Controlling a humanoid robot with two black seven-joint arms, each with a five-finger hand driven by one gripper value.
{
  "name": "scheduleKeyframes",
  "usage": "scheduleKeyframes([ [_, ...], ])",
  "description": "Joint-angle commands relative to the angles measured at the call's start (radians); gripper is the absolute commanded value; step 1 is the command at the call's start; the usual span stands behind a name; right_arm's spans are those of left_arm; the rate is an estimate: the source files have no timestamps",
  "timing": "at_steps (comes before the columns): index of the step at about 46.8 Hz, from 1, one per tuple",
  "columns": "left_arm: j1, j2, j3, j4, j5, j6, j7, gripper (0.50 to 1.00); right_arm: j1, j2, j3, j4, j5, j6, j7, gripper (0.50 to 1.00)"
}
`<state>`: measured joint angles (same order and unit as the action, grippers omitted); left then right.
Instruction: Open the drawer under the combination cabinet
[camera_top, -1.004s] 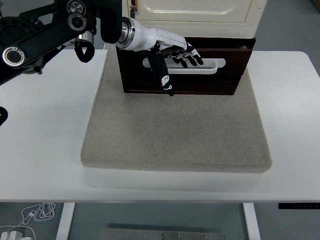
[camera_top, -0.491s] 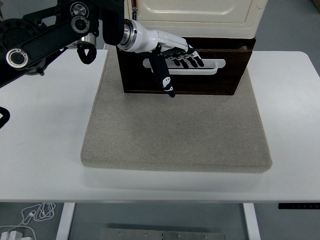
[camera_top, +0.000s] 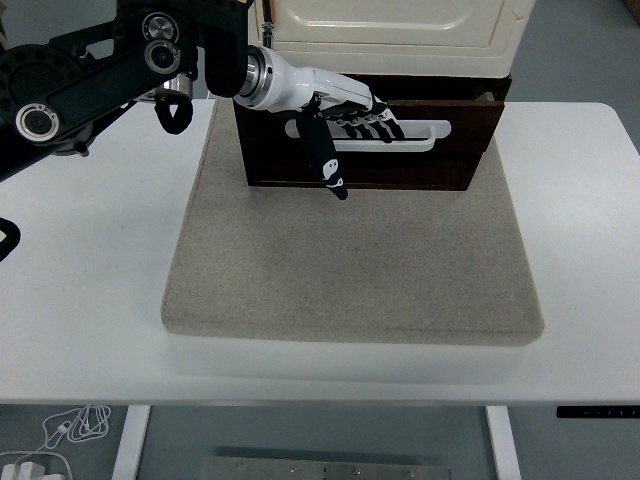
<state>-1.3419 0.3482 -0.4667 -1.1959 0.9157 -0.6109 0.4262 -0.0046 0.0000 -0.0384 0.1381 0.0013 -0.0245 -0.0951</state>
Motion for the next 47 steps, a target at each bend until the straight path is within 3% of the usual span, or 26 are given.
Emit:
scheduleKeyframes([
  [1, 0.0, 0.0, -0.001, -0.001, -0.003, 0.0, 0.0, 0.981, 0.0, 0.0, 0.0, 0.0, 0.0, 0.0, 0.0, 0.928],
  [47, -0.002, 0.009, -0.009, -0.033, -0.018, 0.0, 0.0, 0.988, 0.0, 0.0, 0.0, 0.0, 0.0, 0.0, 0.0, 0.928],
])
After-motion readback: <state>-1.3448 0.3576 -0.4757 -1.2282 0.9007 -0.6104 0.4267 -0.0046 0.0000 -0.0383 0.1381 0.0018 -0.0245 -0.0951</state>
